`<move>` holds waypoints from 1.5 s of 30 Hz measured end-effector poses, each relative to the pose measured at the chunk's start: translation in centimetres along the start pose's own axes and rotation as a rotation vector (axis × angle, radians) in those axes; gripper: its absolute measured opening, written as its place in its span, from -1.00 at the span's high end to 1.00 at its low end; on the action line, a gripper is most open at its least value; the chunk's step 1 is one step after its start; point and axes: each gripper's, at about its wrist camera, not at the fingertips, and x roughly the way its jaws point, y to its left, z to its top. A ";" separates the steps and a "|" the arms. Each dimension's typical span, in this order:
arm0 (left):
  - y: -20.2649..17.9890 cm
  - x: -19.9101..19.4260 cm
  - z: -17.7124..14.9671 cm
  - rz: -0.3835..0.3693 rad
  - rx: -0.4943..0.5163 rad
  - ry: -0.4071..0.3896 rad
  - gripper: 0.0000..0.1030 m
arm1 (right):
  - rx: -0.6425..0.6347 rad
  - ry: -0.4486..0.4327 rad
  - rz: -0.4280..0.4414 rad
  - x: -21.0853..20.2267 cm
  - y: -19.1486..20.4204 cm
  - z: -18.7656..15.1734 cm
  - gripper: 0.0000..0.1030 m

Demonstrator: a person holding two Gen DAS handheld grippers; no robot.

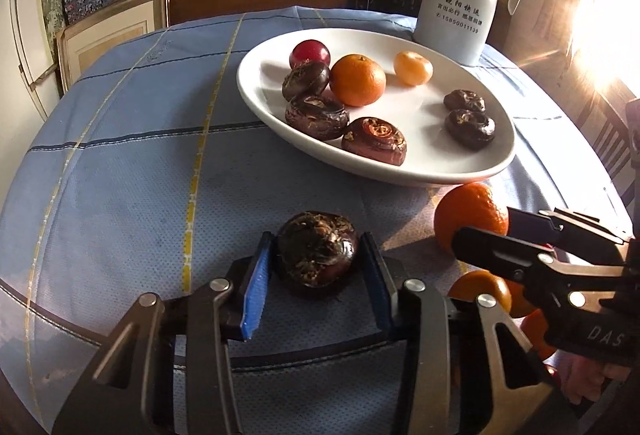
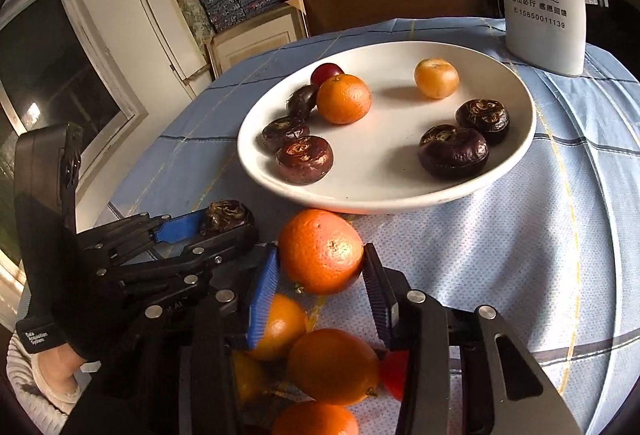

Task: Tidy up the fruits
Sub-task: 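Carry the mangosteen and orange over the white plate and release both, then grasp an orange from the table with the left tool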

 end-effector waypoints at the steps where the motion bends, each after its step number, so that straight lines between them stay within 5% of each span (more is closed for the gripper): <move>1: 0.0 -0.2 0.0 -0.007 -0.003 -0.008 0.18 | 0.009 -0.005 0.008 -0.3 -0.2 -0.1 0.18; 10: -0.4 -3.8 -0.2 0.002 -0.017 -0.125 0.18 | 0.076 -0.171 0.060 -6.2 -1.9 -0.1 0.18; 15: -2.1 -5.2 2.5 0.021 -0.006 -0.183 0.18 | 0.118 -0.259 0.026 -8.7 -3.3 1.2 0.18; 21: -6.2 -2.5 6.9 0.008 0.061 -0.162 0.18 | 0.124 -0.234 -0.008 -6.9 -4.2 6.2 0.18; 27: -8.1 2.2 7.4 0.018 0.110 -0.094 0.17 | 0.129 -0.171 -0.031 -1.9 -5.2 8.9 0.14; 32: -7.8 2.4 6.6 -0.005 0.113 -0.112 -0.40 | 0.180 -0.140 -0.020 -0.3 -6.5 8.9 -0.08; 45: -3.8 -3.4 2.9 0.031 0.015 -0.197 -0.59 | 0.167 -0.249 -0.045 -6.0 -6.8 4.1 -0.23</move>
